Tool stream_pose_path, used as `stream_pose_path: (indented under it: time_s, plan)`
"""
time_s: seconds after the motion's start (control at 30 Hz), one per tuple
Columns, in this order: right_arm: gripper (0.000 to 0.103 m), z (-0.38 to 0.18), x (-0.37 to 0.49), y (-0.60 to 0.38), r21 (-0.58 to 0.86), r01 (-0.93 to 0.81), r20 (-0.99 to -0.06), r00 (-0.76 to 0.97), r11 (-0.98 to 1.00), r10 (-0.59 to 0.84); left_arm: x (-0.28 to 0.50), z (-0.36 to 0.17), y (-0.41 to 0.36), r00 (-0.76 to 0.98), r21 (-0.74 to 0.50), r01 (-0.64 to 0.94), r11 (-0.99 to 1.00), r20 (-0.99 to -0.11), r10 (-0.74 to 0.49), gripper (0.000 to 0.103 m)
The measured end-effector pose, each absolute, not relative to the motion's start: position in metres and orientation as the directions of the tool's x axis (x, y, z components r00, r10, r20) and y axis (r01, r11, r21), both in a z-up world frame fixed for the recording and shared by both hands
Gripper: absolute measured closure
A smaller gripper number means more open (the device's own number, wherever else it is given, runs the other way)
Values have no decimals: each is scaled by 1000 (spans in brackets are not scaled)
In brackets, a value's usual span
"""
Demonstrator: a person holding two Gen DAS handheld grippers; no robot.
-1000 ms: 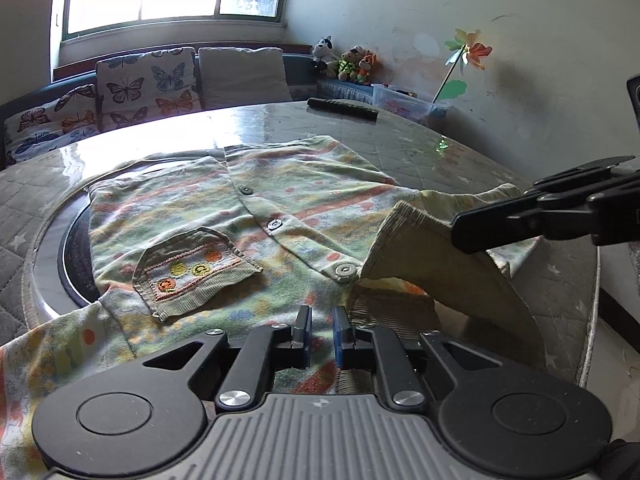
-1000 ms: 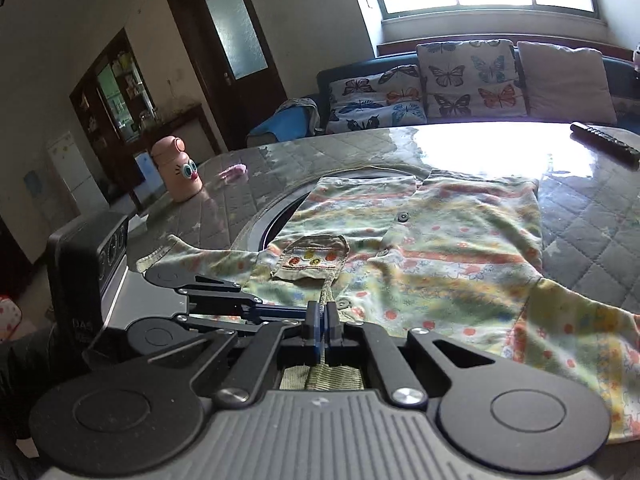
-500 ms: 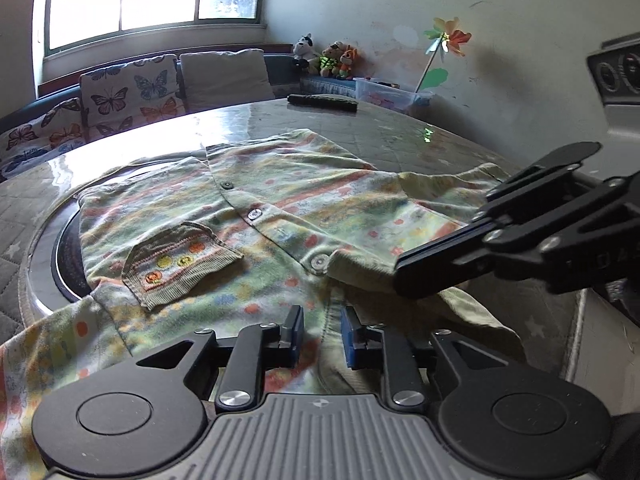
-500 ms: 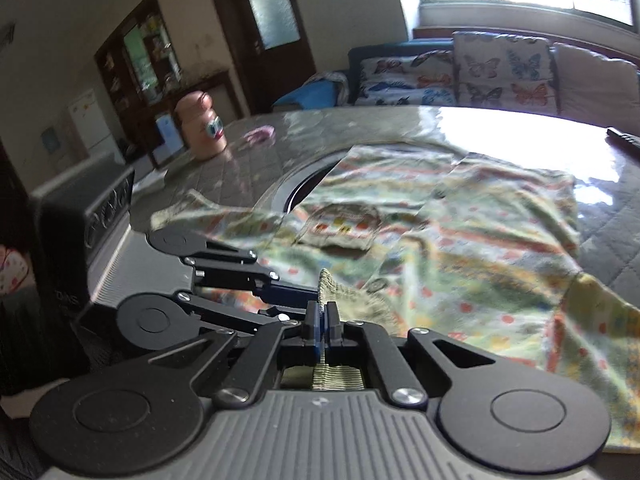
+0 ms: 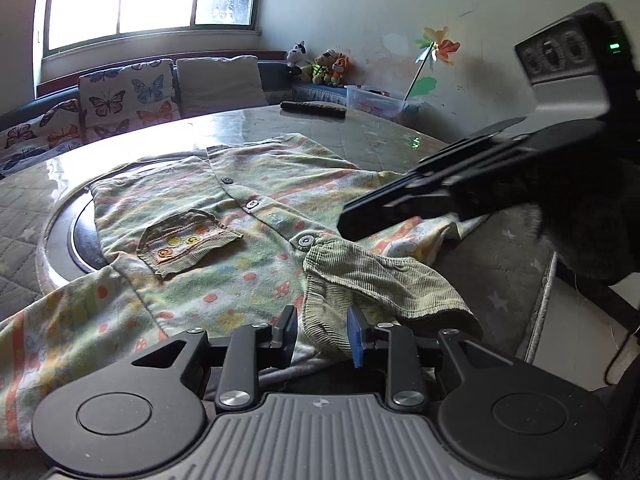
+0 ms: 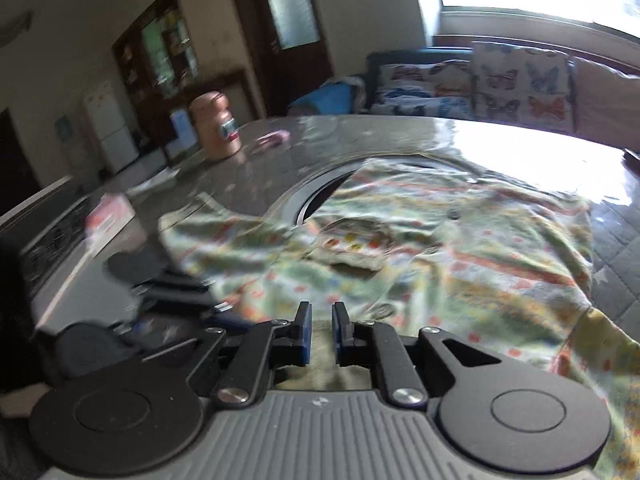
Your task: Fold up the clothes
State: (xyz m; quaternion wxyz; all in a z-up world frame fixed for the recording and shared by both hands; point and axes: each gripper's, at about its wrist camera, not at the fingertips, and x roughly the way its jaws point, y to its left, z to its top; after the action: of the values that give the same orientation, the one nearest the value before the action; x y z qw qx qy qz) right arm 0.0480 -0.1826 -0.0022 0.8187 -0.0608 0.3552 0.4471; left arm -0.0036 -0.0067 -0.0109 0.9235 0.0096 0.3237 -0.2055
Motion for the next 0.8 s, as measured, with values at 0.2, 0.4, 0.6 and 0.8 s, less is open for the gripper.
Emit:
stream_pose_path:
  time_s: [0.2, 0.4, 0.6, 0.8]
  plan:
    - [92, -30, 46, -170, 83, -796, -706, 377, 599, 600, -7, 5, 2, 734, -123, 370, 921, -569, -371, 73]
    - [90, -37, 24, -178, 14, -815, -712, 398, 579, 578, 17, 11, -12, 745, -155, 384, 910, -530, -405, 73]
    - [85, -24, 24, -210, 107, -771, -703, 388, 627, 597, 45, -8, -31, 702, -190, 397, 898, -567, -430, 74]
    - [71, -13, 50, -253, 108, -634, -661, 530, 766, 532, 48, -22, -35, 679, -180, 408, 895, -596, -430, 75]
